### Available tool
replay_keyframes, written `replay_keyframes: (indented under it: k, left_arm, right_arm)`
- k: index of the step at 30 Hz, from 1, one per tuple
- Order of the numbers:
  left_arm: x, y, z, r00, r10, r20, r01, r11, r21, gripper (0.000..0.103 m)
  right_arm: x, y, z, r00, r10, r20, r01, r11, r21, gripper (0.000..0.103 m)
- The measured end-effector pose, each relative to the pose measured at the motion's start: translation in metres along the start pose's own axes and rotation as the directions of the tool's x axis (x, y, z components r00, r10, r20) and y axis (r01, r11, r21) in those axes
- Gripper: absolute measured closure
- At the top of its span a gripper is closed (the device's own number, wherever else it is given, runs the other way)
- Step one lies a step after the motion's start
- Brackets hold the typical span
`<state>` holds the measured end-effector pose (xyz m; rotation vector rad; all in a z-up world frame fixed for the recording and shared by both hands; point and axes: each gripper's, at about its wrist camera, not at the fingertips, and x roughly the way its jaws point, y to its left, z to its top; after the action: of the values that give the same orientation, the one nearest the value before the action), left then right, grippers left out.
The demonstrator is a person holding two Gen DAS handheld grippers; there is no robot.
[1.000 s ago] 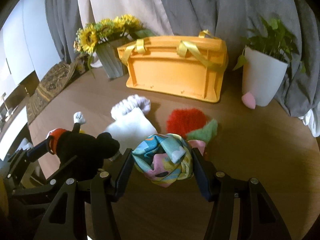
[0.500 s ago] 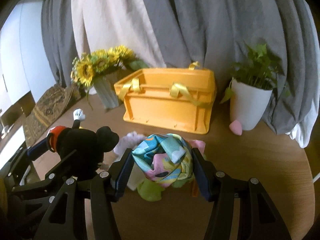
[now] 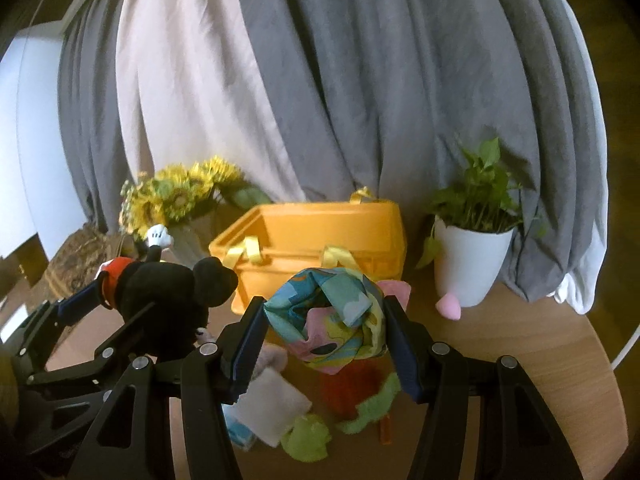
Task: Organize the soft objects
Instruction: 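Carry the Mickey plush and patterned cloth with both tools over the orange crate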
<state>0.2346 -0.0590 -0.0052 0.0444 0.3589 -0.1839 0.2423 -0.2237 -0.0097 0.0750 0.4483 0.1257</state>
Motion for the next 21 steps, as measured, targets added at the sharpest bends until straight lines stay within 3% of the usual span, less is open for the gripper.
replay_keyframes:
  k: [21]
  left_arm:
    - [0.064,0.014,0.064,0.991,-0.04,0.125,0.032,0.998,0.061,0.023]
  right_arm:
    - [0.037,0.0,0.064,0.988,-0.065,0.142,0.065,0.998,0.008,0.044]
